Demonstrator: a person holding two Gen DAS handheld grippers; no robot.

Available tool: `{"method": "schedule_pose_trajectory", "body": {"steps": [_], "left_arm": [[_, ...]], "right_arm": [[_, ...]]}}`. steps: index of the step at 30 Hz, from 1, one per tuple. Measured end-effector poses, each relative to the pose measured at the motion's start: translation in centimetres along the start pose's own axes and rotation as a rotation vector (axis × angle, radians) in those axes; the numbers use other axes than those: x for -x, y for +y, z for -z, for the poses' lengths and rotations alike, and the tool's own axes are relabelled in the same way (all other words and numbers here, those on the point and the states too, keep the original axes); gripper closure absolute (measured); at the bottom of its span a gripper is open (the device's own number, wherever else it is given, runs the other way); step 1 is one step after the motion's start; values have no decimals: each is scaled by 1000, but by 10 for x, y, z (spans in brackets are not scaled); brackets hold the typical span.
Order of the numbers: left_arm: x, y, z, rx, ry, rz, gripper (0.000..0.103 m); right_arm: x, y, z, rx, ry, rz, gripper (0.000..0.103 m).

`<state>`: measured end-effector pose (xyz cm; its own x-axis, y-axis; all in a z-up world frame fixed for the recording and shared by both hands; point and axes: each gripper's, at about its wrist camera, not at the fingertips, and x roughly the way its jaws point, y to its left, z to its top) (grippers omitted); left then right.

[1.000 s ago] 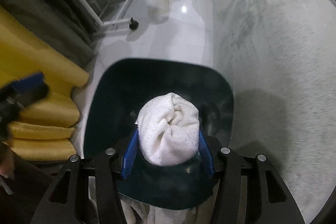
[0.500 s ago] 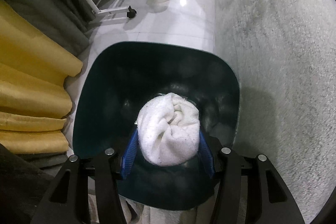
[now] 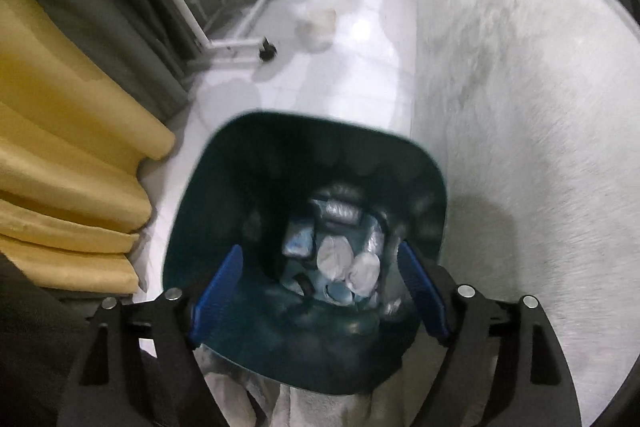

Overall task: Collect trash
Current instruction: 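Move the right tool to the black Face tissue pack and close on it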

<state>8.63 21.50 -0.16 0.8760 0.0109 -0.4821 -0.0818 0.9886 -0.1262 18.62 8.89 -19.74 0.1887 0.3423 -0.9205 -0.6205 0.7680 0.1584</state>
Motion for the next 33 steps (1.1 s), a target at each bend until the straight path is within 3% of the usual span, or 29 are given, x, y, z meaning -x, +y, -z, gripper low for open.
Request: {"method": "schedule_pose_trajectory", "body": {"steps": [8,19,33], "left_arm": [[-2,-41,-19,-10,-66,72,27],[-17,-96,-30,-53,-74,138,22],[-64,-142,-27,-118,-35,187,14]], "right_arm": [[52,-16,-4,22,-171,-12,14],[119,-81,2,16,-393,124,5],[154,-172,4,-94,-527,299,3]]}}
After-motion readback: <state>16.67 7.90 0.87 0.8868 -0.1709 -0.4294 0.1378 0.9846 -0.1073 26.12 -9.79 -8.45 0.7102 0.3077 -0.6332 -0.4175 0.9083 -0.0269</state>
